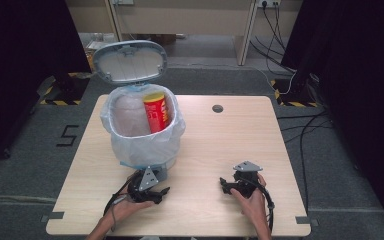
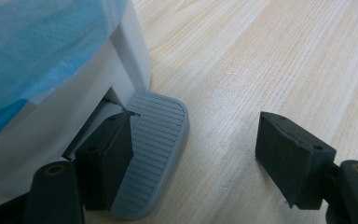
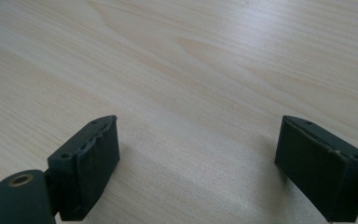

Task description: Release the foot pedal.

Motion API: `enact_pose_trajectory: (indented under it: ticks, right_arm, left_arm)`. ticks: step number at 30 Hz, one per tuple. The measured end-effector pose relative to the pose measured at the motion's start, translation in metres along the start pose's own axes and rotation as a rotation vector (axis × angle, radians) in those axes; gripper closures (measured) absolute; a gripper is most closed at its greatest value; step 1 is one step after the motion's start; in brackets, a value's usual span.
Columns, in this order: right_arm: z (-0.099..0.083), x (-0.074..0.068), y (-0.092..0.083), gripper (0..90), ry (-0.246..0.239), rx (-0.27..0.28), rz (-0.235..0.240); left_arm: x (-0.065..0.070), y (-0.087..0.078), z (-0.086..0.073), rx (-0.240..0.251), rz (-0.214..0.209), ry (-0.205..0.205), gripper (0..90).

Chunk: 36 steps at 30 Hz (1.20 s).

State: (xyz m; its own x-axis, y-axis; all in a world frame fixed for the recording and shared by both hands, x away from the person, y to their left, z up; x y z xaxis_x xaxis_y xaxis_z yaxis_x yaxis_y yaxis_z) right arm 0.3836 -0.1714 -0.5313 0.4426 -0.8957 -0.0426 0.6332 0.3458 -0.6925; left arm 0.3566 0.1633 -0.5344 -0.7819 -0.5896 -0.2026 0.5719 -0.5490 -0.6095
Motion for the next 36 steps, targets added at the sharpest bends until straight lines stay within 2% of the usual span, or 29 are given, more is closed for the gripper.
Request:
enact_pose_trajectory:
  ticks: [8, 17, 21, 23, 25, 27, 29, 36]
  right_arm:
    - [0.0, 0.0, 0.0, 13.4, -0.002, -0.001, 0.0]
    - [0.0, 0.0, 0.0, 13.1, 0.0, -0.003, -0.002]
    - [0.0, 0.0, 0.0, 13.1, 0.0, -0.003, -0.002]
    - [0.0, 0.0, 0.0, 13.1, 0.0, -0.003, -0.002]
    - [0.0, 0.0, 0.0, 12.9, -0.001, -0.002, -0.001]
    - [0.0, 0.0, 0.0, 12.8, -0.001, -0.002, 0.0]
    - [0.0, 0.0, 0.0, 12.7, -0.001, -0.002, 0.0]
    - [0.0, 0.0, 0.001, 12.7, -0.002, -0.002, 0.001]
  left_arm:
    - [-0.001, -0.001, 0.001, -0.016, -0.01, 0.02, 26.6]
    - [0.003, -0.003, 0.006, -0.02, 0.02, 0.053, 25.6]
    - [0.001, -0.008, 0.008, 0.002, 0.023, 0.036, 25.2]
    - [-0.001, -0.012, 0.01, 0.023, 0.019, 0.011, 25.2]
    - [-0.002, -0.014, 0.01, 0.026, -0.015, -0.007, 25.4]
    - [-0.004, -0.016, 0.01, 0.027, -0.028, -0.017, 25.3]
    - [-0.003, -0.019, 0.01, 0.04, -0.055, -0.046, 25.1]
    - [0.0, -0.032, 0.013, 0.055, -0.075, -0.045, 24.6]
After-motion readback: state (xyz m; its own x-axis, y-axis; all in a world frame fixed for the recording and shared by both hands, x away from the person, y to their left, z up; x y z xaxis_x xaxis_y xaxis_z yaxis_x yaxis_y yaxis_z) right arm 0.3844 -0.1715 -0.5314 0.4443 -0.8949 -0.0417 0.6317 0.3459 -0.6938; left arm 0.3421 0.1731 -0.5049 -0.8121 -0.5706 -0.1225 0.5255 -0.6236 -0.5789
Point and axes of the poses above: each handheld gripper's, and its own axes: y roughly forward along the jaws, z roughly out of its top, x roughly to its right, the point moved 2 cm from there along y, roughly forward along the jaws, and after that the axes turned 4 degrees about y, right-handed, at the moved point
